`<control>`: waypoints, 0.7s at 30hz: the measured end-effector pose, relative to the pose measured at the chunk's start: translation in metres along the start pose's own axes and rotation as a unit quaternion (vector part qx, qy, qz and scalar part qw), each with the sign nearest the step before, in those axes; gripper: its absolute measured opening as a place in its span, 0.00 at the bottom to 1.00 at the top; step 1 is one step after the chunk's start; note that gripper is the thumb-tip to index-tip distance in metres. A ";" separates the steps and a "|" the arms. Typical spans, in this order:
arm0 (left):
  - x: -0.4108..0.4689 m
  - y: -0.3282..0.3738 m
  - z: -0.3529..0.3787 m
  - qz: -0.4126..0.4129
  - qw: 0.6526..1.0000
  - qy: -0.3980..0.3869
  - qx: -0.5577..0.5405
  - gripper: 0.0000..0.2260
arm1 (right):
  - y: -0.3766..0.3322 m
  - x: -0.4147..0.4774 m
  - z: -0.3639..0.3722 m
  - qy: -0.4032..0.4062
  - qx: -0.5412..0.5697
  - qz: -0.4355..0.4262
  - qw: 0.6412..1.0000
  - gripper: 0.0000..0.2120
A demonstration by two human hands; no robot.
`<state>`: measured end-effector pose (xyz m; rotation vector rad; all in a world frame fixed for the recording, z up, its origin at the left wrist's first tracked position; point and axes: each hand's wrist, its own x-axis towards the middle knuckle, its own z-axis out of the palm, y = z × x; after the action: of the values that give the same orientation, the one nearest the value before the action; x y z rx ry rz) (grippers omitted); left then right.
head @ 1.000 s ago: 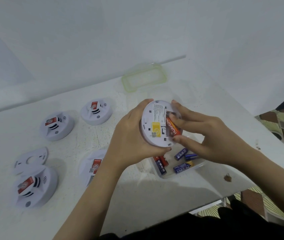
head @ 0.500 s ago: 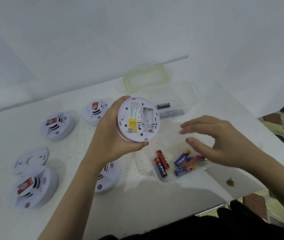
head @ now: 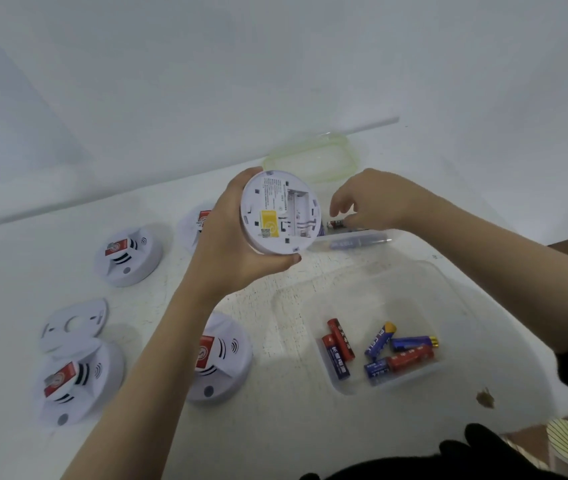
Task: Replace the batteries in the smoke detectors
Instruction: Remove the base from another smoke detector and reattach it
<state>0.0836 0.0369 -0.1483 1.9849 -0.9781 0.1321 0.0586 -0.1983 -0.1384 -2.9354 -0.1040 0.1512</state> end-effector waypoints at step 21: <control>0.016 -0.009 0.008 -0.028 0.999 0.024 -0.008 0.46 | -0.037 -0.034 -0.007 0.266 0.499 -0.051 0.823 0.09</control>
<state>0.0980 0.0240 -0.1520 1.9841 -0.8908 0.1397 0.0237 -0.1665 -0.1206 -1.8146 -0.0644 -0.4890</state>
